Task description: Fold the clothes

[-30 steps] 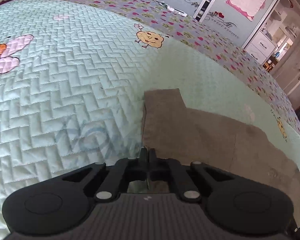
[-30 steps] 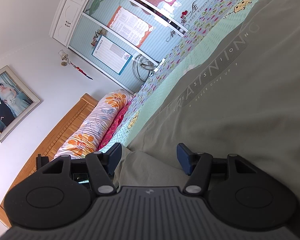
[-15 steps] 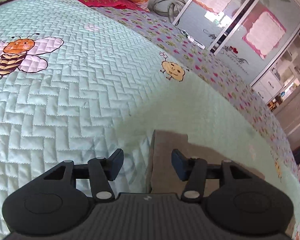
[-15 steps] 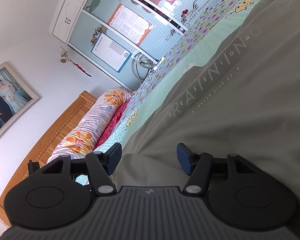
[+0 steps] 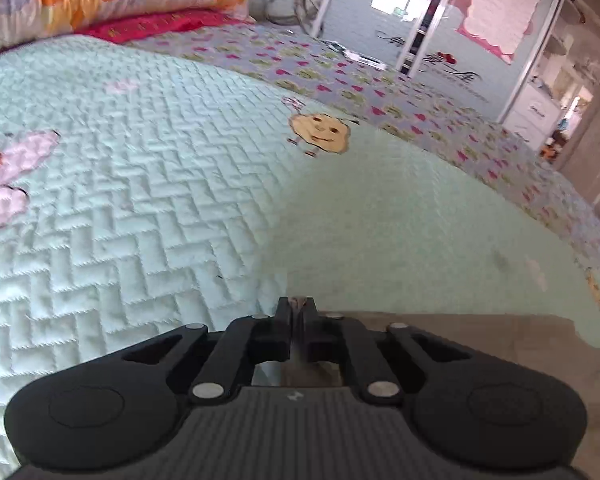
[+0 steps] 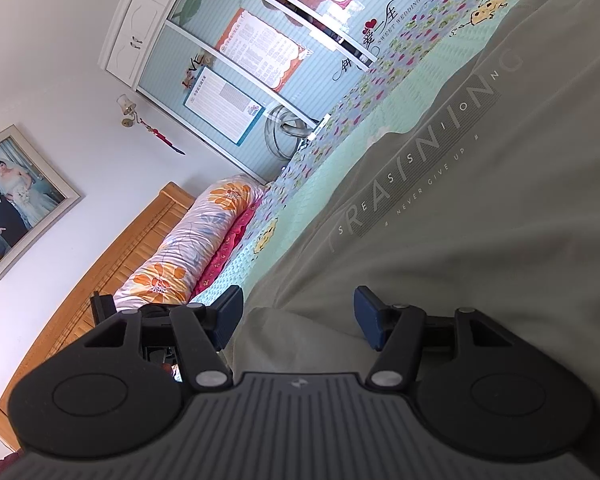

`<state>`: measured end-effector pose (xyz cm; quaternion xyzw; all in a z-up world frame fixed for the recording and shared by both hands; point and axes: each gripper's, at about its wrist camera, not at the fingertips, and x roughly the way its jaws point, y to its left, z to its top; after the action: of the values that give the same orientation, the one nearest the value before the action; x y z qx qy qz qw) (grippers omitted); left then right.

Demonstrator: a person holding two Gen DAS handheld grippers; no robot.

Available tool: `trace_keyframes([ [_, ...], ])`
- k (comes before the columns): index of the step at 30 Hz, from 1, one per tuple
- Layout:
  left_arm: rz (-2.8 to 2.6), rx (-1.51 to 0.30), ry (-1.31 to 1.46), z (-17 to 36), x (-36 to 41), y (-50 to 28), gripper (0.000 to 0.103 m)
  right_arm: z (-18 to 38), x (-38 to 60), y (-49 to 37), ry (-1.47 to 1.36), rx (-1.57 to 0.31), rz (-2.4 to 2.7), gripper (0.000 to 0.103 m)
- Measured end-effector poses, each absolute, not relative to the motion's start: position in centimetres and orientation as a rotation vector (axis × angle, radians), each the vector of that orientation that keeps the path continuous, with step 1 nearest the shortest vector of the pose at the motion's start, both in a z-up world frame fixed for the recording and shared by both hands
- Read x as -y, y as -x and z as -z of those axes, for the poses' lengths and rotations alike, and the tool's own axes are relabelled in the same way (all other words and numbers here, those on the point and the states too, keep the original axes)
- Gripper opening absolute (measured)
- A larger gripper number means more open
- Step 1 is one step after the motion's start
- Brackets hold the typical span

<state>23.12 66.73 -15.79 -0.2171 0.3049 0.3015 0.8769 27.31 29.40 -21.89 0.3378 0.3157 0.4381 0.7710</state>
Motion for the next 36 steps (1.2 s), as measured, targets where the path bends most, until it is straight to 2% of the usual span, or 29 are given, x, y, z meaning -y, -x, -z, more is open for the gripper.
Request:
trace_keyframes([
  [3, -0.654, -0.63, 0.364, 15.5, -67.0, -24.7, 0.006, 21.8, -29.6, -27.3, -0.725, -0.684, -0.954, 0.063],
  [6, -0.653, -0.659, 0.325, 16.1, -66.8, -25.4, 0.012, 21.8, -29.7, -27.3, -0.711, -0.686, -0.957, 0.064],
  [8, -0.748, -0.606, 0.358, 15.8, -66.4, -23.8, 0.031, 21.8, -29.7, -27.3, -0.707, -0.687, -0.959, 0.064],
  [9, -0.795, -0.578, 0.374, 15.6, -66.3, -22.9, 0.049, 21.8, -29.7, -27.4, -0.708, -0.688, -0.959, 0.064],
  [10, -0.799, -0.564, 0.403, 15.5, -65.9, -22.0, 0.059, 21.8, -29.7, -27.4, -0.709, -0.688, -0.96, 0.064],
  [18, -0.645, -0.499, 0.683, 15.4, -62.7, -13.5, 0.059, 21.8, -29.6, -27.5, -0.713, -0.69, -0.961, 0.064],
  [22, -0.553, -0.59, 0.758, 16.1, -59.5, -14.0, 0.06, 21.9, -29.6, -27.6, -0.714, -0.69, -0.962, 0.064],
  [25, -0.68, -0.498, 0.814, 16.1, -59.1, -12.9, 0.062, 21.9, -29.6, -27.6, -0.715, -0.691, -0.963, 0.064],
  [28, -0.73, -0.503, 0.795, 16.2, -58.9, -13.3, 0.064, 22.0, -29.5, -27.7, -0.715, -0.691, -0.964, 0.064],
  [31, -0.745, -0.513, 0.773, 16.4, -58.7, -14.0, 0.072, 22.0, -29.5, -27.7, -0.716, -0.691, -0.964, 0.064],
  [32, -0.708, -0.51, 0.777, 16.5, -58.8, -14.5, 0.07, 22.0, -29.5, -27.7, -0.716, -0.691, -0.965, 0.064],
  [33, -0.663, -0.507, 0.782, 16.7, -59.0, -15.0, 0.047, 22.0, -29.5, -27.8, -0.717, -0.691, -0.965, 0.064],
  [34, -0.637, -0.522, 0.786, 16.9, -59.4, -15.5, 0.004, 22.0, -29.5, -27.8, -0.717, -0.691, -0.965, 0.064],
  [36, -0.617, -0.545, 0.779, 17.3, -60.4, -16.1, 0.003, 22.0, -29.5, -27.8, -0.711, -0.694, -0.971, 0.064],
])
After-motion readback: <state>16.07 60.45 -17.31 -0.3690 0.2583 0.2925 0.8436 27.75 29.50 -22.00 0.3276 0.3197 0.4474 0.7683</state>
